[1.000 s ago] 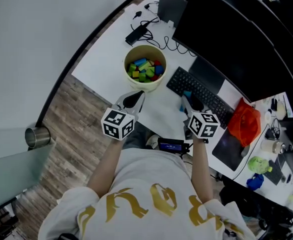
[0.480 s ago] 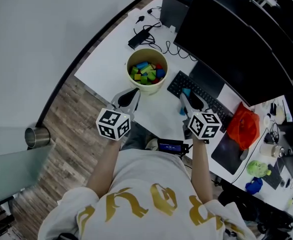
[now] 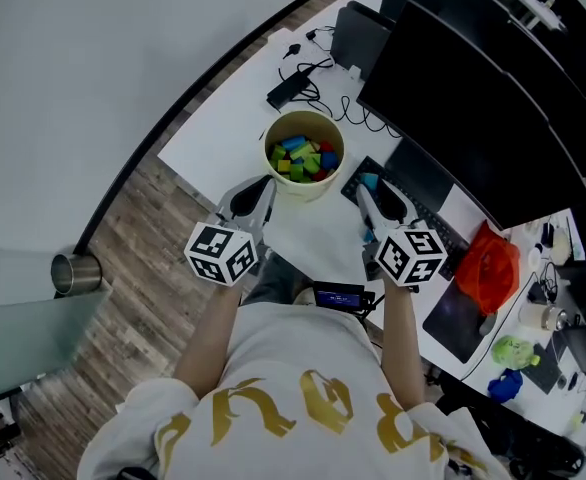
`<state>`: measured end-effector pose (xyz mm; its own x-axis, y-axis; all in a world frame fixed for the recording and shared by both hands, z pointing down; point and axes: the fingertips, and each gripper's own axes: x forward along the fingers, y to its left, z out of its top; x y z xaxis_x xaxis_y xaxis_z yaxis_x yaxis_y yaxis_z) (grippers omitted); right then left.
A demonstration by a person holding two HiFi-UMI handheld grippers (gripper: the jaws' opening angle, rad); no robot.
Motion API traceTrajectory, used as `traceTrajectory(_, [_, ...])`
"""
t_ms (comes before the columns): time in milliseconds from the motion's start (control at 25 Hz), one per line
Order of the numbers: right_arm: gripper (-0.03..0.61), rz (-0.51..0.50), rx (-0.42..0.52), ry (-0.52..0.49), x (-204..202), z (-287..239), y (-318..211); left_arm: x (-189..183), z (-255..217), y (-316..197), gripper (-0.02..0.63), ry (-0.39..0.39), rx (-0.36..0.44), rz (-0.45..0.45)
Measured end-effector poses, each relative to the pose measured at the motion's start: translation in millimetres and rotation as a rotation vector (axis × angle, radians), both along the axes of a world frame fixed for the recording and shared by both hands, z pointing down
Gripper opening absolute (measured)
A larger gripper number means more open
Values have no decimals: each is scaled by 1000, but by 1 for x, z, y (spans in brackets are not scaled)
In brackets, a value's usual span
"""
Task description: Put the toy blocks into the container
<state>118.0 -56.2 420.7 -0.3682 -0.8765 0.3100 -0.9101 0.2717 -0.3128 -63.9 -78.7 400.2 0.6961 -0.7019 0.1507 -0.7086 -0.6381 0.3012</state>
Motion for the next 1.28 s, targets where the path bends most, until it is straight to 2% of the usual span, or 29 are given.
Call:
traceTrajectory(520, [169, -94, 41, 12, -38, -15, -32, -17, -1, -29, 6, -50, 11, -34])
traceTrajectory(1040, [167, -177, 55, 44, -63, -9, -53, -20, 12, -52, 6, -47, -26, -23])
traceTrajectory(1280, [169, -229, 50, 139, -75, 3, -57, -20, 24, -57, 6, -48, -61, -18])
